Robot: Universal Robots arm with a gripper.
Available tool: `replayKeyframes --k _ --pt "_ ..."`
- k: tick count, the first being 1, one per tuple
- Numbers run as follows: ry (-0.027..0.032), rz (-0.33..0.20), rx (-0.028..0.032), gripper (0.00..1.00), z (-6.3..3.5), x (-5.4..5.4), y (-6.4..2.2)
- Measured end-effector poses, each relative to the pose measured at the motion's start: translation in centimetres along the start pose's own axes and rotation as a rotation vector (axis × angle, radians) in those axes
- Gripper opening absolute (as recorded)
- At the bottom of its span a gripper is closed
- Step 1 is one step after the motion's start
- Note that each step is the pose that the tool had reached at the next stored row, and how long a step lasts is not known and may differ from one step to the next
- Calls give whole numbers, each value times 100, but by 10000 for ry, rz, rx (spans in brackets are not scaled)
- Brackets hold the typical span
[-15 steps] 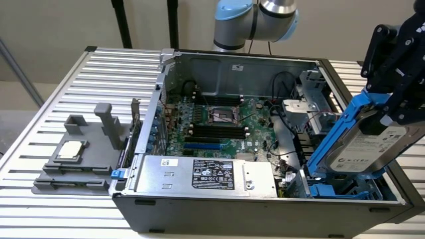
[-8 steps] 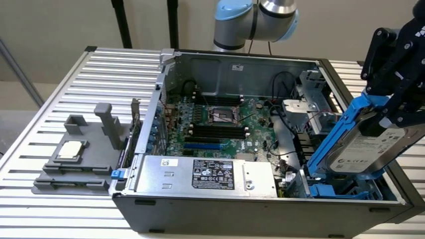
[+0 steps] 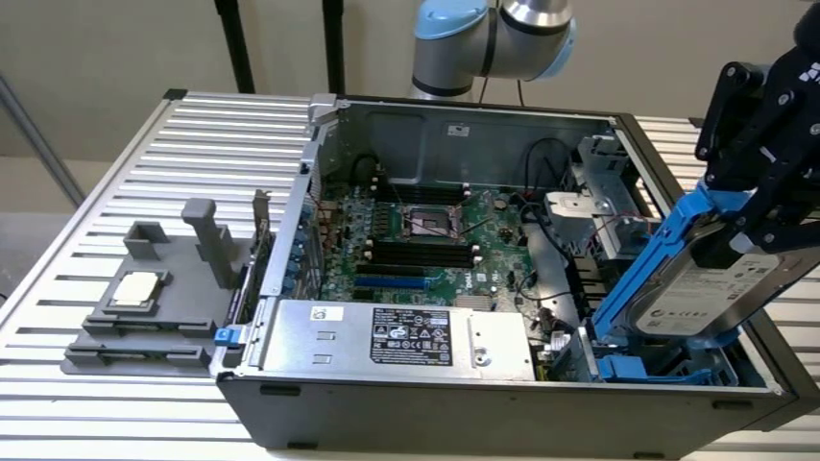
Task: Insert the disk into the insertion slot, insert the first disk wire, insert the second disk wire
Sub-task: 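Insert the disk into the insertion slot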
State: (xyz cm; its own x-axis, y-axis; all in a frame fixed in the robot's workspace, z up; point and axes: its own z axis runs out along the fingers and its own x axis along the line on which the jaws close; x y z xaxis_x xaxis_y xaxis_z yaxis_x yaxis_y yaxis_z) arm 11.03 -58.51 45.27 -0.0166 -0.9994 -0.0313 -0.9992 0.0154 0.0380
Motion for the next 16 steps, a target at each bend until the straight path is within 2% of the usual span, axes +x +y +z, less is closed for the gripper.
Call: replayKeyframes --k 4,9,13,16 --pt "-119 -5 -2 33 13 48 -2" --pt "-204 -11 -3 33 29 65 -3" --pt "-298 -40 -6 33 46 66 -3" --pt "-335 -79 -8 33 53 69 -5"
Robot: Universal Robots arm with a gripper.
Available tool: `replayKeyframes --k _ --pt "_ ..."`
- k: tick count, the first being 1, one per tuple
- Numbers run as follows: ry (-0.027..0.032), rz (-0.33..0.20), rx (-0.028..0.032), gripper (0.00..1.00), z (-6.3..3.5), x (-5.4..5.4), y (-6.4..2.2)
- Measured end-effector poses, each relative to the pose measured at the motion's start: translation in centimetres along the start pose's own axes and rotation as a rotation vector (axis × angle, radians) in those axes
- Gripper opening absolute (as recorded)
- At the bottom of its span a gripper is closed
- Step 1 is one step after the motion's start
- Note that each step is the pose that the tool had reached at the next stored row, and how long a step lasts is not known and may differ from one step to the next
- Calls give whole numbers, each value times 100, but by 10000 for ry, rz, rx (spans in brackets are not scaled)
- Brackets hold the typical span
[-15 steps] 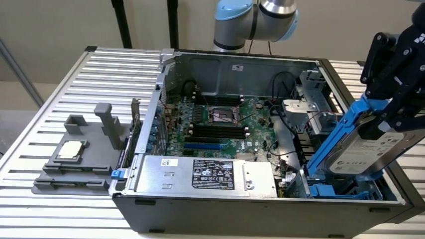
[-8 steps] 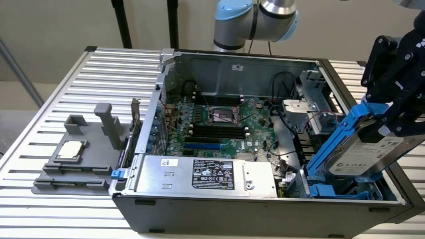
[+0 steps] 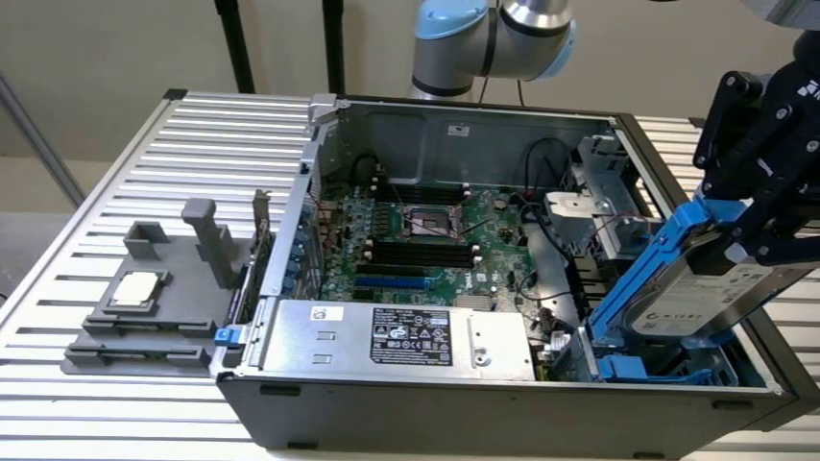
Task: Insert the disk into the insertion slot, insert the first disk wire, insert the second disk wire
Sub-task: 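Insert the disk into the insertion slot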
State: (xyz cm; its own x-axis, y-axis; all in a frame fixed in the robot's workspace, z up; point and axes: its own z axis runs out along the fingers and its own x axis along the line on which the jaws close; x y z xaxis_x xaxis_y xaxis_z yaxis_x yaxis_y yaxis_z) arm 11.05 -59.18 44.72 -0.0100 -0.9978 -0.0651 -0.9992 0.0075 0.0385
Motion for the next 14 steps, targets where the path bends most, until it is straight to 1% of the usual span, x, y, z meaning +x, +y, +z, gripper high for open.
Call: replayKeyframes --k 11,14 --pt "-3 -114 -7 33 9 23 -8" --pt "-13 -130 -9 33 15 35 -10"
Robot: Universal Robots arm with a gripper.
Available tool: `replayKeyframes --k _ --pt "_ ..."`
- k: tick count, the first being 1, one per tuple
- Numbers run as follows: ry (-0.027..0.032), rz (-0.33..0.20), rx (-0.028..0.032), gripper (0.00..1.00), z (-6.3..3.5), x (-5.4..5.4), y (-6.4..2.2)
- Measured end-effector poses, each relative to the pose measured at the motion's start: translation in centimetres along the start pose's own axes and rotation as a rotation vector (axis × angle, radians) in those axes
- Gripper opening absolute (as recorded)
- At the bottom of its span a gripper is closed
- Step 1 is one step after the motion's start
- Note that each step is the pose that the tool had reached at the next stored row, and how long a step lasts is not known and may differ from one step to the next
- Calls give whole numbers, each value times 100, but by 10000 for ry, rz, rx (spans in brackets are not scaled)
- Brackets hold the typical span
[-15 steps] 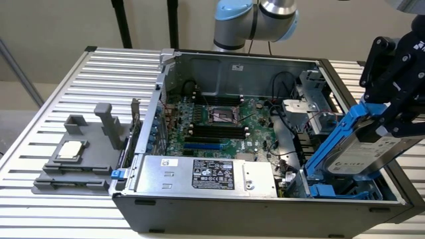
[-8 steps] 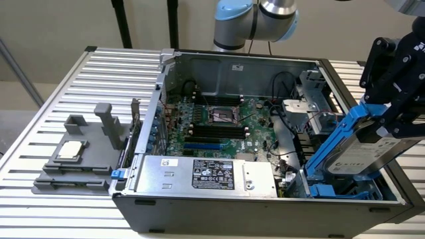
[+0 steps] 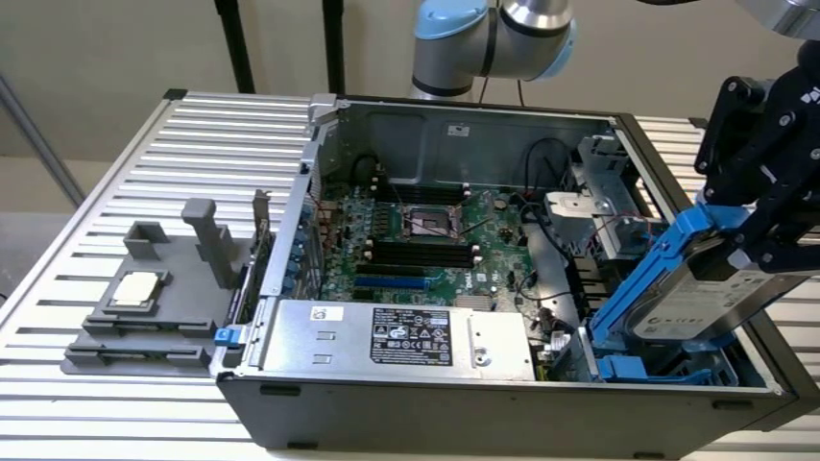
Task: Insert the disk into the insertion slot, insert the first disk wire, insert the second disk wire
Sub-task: 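Insert the disk into the insertion slot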
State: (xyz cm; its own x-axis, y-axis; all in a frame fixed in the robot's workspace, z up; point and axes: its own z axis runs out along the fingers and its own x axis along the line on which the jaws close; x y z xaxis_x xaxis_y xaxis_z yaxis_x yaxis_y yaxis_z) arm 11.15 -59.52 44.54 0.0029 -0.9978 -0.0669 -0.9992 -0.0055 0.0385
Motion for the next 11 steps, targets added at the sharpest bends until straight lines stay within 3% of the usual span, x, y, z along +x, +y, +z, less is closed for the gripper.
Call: replayKeyframes --k 11 --pt "-35 -126 2 33 35 12 -2"
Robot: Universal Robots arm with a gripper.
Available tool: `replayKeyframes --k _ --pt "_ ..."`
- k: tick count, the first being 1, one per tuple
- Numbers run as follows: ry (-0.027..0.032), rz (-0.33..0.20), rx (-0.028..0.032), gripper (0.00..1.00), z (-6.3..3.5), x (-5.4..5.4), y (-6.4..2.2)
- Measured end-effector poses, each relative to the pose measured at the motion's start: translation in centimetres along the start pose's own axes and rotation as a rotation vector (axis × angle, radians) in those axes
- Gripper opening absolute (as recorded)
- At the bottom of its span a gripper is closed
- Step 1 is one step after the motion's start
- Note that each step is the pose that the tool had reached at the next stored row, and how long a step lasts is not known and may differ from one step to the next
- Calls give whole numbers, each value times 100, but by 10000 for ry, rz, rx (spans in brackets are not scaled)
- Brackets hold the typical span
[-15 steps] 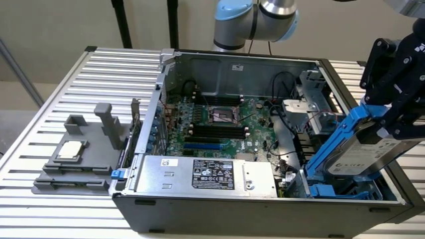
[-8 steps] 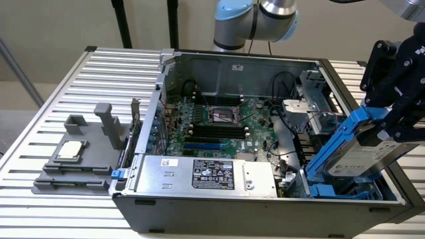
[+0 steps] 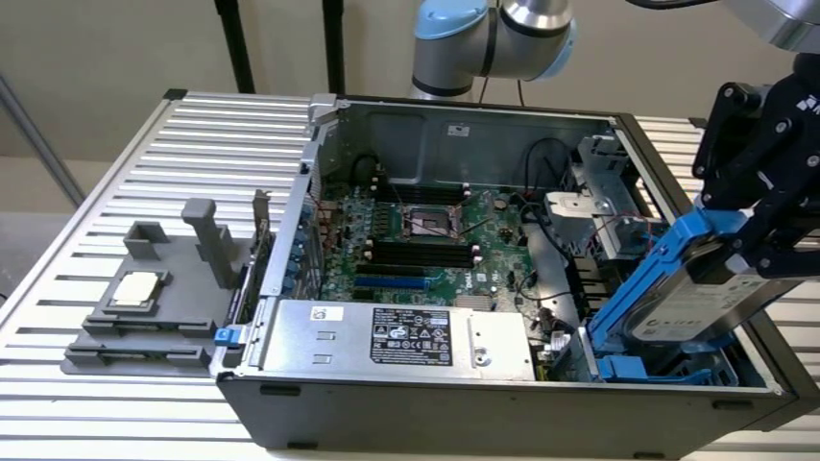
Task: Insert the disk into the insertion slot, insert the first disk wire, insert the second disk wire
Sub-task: 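Insert the disk into the insertion slot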
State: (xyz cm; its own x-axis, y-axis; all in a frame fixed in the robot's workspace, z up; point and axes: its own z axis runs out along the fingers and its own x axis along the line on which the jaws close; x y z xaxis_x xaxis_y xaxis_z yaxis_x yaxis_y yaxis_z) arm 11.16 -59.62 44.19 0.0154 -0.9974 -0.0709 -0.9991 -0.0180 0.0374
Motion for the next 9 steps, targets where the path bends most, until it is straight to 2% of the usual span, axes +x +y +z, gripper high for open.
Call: replayKeyframes --k 4,9 --pt "-56 -49 0 33 13 4 -1" --pt "-80 -90 3 33 24 12 -3"
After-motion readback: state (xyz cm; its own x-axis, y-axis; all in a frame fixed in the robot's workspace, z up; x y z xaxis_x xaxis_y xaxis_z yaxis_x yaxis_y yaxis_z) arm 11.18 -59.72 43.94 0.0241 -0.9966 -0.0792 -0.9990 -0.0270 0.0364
